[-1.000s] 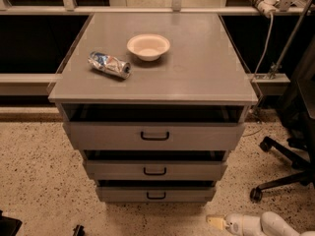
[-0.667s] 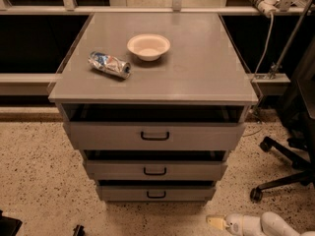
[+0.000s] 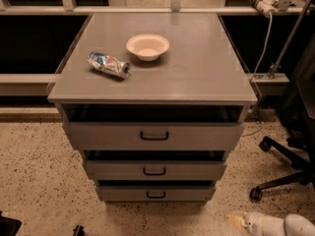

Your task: Close bottom drawer

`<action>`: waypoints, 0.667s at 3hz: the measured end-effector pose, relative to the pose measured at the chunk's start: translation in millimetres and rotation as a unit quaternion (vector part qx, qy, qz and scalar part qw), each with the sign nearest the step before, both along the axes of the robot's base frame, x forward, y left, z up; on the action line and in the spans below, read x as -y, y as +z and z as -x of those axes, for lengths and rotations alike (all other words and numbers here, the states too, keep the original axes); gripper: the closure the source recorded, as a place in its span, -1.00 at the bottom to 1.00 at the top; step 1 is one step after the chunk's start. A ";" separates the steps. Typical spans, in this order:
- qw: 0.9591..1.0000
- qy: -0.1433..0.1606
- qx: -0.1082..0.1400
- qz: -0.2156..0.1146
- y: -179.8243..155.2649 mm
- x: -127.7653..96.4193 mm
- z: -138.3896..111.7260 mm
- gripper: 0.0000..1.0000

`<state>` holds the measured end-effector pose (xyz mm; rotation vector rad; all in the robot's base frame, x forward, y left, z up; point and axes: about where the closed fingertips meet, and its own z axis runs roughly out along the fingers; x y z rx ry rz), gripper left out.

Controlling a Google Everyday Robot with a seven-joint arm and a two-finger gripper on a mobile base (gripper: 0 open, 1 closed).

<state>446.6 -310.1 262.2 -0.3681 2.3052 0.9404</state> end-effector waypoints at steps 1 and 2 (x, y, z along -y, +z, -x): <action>1.000 -0.012 -0.003 0.025 11.2 4.9 7.9 -0.30; 1.000 -0.011 -0.003 0.025 10.7 3.9 7.8 -0.77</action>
Offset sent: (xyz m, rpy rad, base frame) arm -0.0078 -0.0085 0.0131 -0.0528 0.0021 -0.0292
